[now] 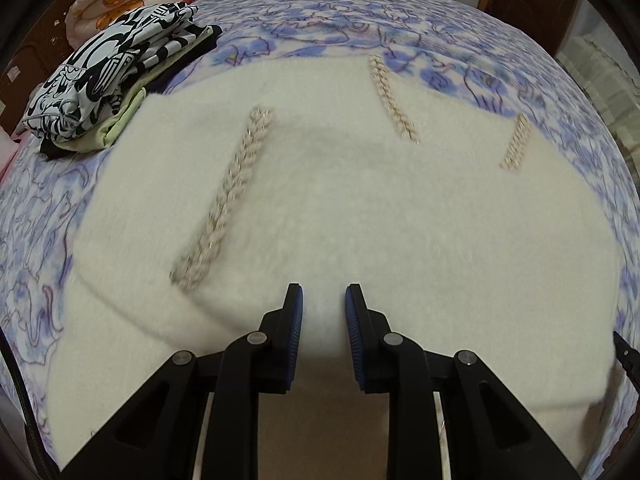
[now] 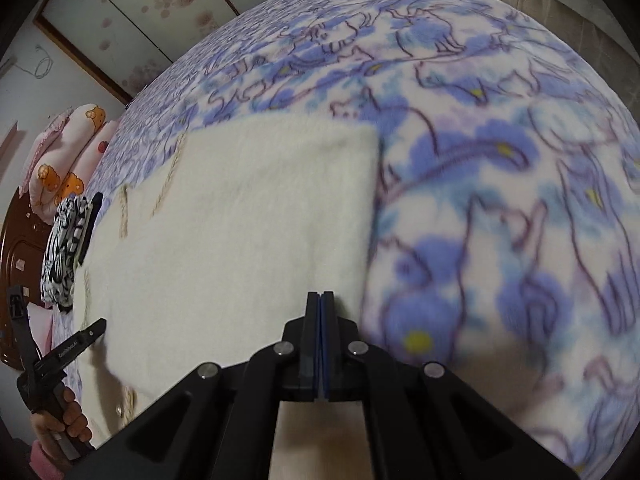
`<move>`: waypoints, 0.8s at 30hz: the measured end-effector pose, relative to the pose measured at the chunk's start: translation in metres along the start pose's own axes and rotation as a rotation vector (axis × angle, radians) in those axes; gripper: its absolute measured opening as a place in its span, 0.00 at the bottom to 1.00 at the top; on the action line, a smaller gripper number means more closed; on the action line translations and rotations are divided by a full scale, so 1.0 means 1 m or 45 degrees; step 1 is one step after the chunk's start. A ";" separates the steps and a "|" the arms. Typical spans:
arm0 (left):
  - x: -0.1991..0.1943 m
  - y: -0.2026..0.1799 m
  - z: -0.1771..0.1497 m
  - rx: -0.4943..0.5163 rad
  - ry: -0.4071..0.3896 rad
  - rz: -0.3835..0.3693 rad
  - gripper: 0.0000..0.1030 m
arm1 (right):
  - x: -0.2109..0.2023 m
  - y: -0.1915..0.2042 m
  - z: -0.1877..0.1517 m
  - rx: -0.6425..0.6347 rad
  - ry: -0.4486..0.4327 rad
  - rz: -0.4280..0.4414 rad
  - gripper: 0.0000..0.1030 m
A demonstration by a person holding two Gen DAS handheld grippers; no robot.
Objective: Fold large clothes
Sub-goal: 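Release the hem with the left gripper and smooth the folded cardigan, then move both grippers to the side edge of the cream cardigan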
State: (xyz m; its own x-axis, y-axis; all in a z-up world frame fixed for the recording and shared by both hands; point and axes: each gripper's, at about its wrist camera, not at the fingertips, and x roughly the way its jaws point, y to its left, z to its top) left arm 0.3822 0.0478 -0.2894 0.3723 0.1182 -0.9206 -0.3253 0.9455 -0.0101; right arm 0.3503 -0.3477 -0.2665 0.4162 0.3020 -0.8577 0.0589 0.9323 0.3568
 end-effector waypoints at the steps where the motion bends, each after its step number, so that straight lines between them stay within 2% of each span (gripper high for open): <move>1: -0.003 0.000 -0.004 0.017 -0.003 -0.005 0.21 | -0.004 0.001 -0.007 0.000 -0.002 -0.014 0.00; 4: -0.014 -0.001 -0.014 0.101 -0.016 0.002 0.21 | -0.016 0.006 -0.025 0.001 0.009 -0.046 0.00; 6: -0.021 -0.001 -0.021 0.159 -0.012 0.010 0.25 | -0.025 0.012 -0.038 0.000 -0.013 -0.064 0.00; 10: -0.030 0.009 -0.044 0.265 0.068 0.002 0.25 | -0.039 0.022 -0.066 -0.001 0.014 -0.123 0.00; 15: -0.057 0.043 -0.087 0.323 0.073 -0.069 0.26 | -0.055 0.040 -0.122 -0.008 0.049 -0.181 0.00; 16: -0.060 0.050 -0.094 0.328 0.081 -0.073 0.26 | -0.059 0.042 -0.132 -0.008 0.050 -0.190 0.03; 20: -0.074 0.088 -0.128 0.333 0.102 -0.080 0.26 | -0.074 0.054 -0.180 -0.006 0.041 -0.242 0.03; 22: -0.080 0.105 -0.142 0.338 0.100 -0.075 0.28 | -0.079 0.059 -0.200 -0.029 0.038 -0.279 0.03; 24: -0.087 0.127 -0.158 0.326 0.112 -0.067 0.38 | -0.086 0.064 -0.221 -0.068 0.030 -0.324 0.04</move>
State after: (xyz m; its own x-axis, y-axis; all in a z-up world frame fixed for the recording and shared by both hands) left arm 0.1715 0.1098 -0.2722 0.3022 0.0505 -0.9519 -0.0727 0.9969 0.0298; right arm 0.1179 -0.2696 -0.2518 0.3728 0.0602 -0.9260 0.1106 0.9879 0.1087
